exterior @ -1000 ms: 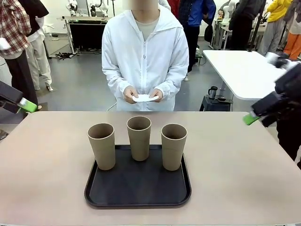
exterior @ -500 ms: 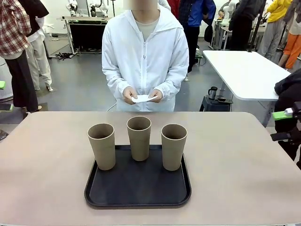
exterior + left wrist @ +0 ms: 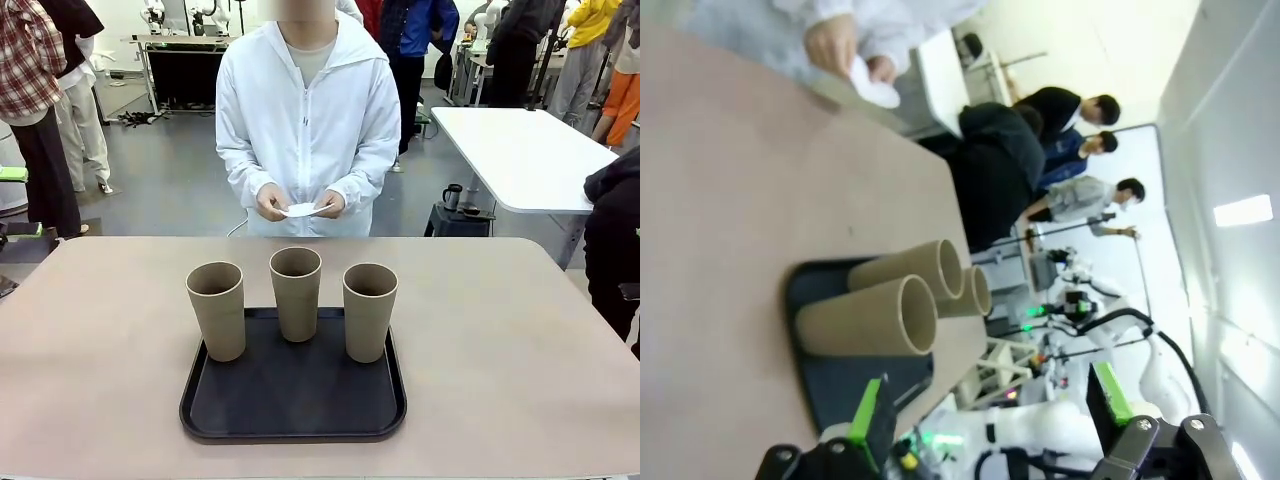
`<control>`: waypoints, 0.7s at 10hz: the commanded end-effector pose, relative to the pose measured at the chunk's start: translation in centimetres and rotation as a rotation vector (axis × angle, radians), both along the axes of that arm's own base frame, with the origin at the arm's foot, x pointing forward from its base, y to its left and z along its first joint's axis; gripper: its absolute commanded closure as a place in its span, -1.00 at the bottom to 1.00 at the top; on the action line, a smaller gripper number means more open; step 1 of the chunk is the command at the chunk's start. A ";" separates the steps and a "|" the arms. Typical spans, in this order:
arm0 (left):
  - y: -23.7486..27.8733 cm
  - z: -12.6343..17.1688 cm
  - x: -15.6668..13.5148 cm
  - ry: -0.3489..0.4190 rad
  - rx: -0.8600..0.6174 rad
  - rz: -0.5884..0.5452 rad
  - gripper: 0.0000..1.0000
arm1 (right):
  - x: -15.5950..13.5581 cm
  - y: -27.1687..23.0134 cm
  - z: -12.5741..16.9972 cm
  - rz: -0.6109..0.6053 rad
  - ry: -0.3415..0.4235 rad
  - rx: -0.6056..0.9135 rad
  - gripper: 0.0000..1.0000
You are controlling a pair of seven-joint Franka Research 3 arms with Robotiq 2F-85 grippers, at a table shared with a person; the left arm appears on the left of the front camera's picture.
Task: Place coasters on the table and set cups on them.
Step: Pick up one Reusable plastic cup and place it on a coaster set by the human.
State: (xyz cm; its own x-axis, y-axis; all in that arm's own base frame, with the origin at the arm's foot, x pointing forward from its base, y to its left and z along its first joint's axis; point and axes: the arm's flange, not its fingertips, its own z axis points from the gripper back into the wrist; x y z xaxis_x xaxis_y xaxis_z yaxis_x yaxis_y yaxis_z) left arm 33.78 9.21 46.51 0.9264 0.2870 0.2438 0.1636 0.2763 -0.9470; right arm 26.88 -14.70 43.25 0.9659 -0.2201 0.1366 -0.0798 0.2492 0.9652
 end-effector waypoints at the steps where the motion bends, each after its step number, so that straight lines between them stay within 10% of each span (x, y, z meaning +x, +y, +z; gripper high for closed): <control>1: -0.7 0.4 -1.8 0.013 0.017 0.006 -1.00 | 0.0 0.1 0.0 0.008 -0.017 -0.012 -1.00; 7: -0.2 0.6 -0.4 0.002 0.029 -0.002 -1.00 | -0.2 0.0 0.2 0.000 0.002 -0.018 -1.00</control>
